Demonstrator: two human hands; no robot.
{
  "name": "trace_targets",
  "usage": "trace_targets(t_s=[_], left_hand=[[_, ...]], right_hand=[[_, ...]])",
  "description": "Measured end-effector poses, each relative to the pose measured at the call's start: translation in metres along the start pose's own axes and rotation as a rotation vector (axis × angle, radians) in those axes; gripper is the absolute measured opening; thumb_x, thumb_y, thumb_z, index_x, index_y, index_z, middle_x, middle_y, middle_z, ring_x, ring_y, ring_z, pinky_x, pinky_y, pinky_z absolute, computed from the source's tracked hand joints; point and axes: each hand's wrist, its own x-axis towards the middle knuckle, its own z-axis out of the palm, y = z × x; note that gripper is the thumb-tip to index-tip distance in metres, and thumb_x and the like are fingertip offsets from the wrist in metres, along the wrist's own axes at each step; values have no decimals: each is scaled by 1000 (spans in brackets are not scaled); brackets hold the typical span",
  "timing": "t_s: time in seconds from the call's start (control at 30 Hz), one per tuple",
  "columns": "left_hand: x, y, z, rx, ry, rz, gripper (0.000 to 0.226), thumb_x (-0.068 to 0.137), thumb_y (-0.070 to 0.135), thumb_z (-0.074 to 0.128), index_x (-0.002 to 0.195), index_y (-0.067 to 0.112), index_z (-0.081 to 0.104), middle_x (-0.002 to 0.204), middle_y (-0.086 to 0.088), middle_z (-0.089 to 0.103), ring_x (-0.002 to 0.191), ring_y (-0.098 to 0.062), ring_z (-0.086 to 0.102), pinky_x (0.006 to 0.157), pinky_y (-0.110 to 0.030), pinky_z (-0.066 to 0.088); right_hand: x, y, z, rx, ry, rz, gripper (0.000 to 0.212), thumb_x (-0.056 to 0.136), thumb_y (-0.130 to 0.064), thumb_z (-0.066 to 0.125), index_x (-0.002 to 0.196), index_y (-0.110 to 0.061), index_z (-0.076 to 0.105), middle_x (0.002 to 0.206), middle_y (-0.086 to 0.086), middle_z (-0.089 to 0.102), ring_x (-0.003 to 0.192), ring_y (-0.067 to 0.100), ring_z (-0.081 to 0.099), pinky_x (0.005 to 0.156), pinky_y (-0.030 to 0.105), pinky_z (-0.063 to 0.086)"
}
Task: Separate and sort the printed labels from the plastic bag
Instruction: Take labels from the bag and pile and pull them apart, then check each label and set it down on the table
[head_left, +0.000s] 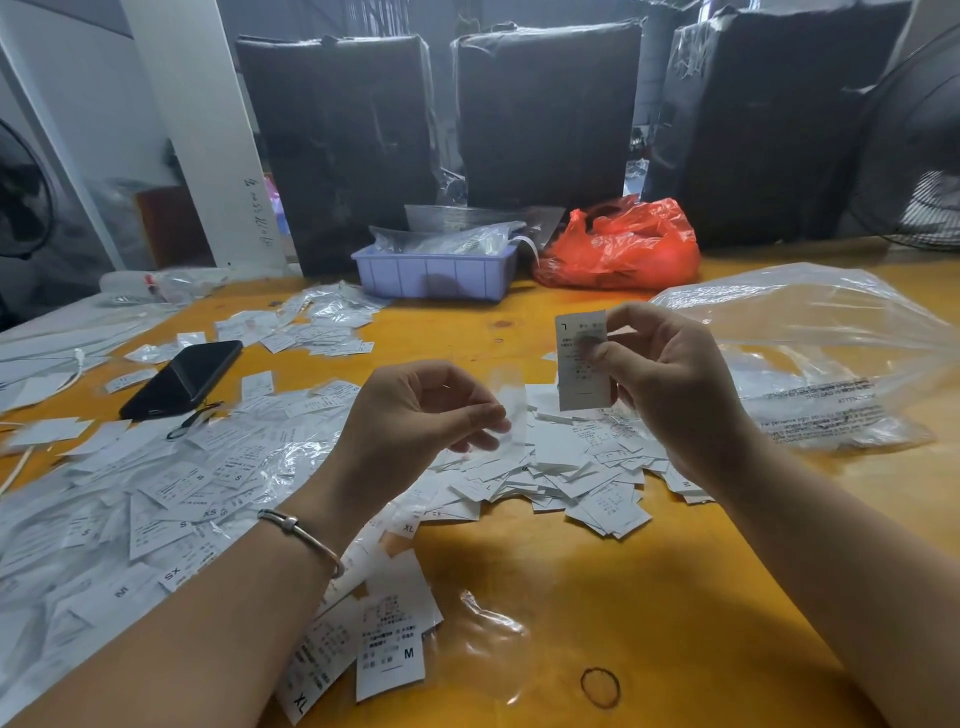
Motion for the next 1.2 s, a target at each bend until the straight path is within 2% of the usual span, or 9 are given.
trace_targets(t_s=[0.07, 0.17, 0.27, 0.43, 0.5, 0.6, 0.8, 1.03, 1.2], left_hand=[[0, 0, 0, -2, 10, 27, 24, 70, 25, 75, 82, 5, 68, 78, -8, 76, 69, -24, 74, 58, -23, 56], [0, 1, 0, -1, 15, 48, 28, 69, 26, 76, 81, 3, 67, 77, -8, 76, 68, -23, 73, 58, -22, 55], [0, 1, 0, 1, 17, 67, 30, 67, 25, 77, 81, 0, 66, 76, -8, 75, 66, -22, 73, 58, -19, 54], [0, 1, 0, -6, 18, 80, 33, 67, 25, 77, 81, -2, 67, 75, -10, 75, 66, -24, 72, 59, -19, 54], [0, 0, 1, -6, 9, 88, 30, 69, 24, 77, 81, -2, 68, 75, -10, 75, 66, -24, 72, 59, -19, 54], [-1, 0, 1, 10, 9, 108, 26, 69, 24, 75, 82, 1, 71, 76, -10, 75, 66, -22, 72, 59, -18, 54], [-1, -1, 1, 57, 2, 142, 19, 71, 22, 75, 82, 7, 73, 77, -6, 75, 69, -18, 71, 61, -16, 53], [0, -2, 0, 111, 16, 156, 18, 71, 21, 77, 81, 7, 72, 74, -4, 73, 67, -18, 70, 63, -20, 55], [0, -2, 0, 98, 28, 154, 22, 68, 26, 78, 79, 7, 71, 75, -6, 73, 68, -22, 69, 68, -30, 59]], right_hand=[[-1, -3, 1, -53, -23, -32, 11, 90, -3, 59, 83, -12, 58, 77, 9, 71, 66, 29, 65, 50, 35, 49], [-4, -4, 3, -107, -67, -52, 15, 84, 2, 63, 90, -10, 57, 83, 8, 73, 74, 27, 70, 66, 46, 59], [-4, -3, 3, -174, -96, -63, 23, 81, 3, 66, 98, -8, 56, 88, 5, 73, 76, 26, 71, 69, 51, 57], [-3, -3, 1, -261, -60, -168, 2, 83, -7, 69, 81, -6, 70, 77, 5, 71, 67, 24, 63, 55, 34, 52], [-1, -3, -1, -266, -28, -164, 8, 85, -14, 69, 78, -10, 71, 74, 3, 70, 62, 23, 60, 48, 27, 46], [0, -6, -2, -183, -5, -142, 7, 89, -13, 64, 82, -12, 68, 77, 2, 69, 58, 6, 58, 48, 17, 44], [-4, -10, 0, -93, -114, -176, 8, 85, -6, 66, 88, 2, 66, 72, 11, 70, 55, 17, 64, 51, 17, 46], [-3, -19, -2, 196, -130, -87, 22, 68, -18, 72, 86, -4, 73, 79, 34, 62, 56, 18, 48, 48, 24, 38], [-3, -21, -2, 103, -201, -111, 20, 78, -18, 66, 92, -6, 73, 83, 10, 73, 61, 3, 54, 54, 12, 39]])
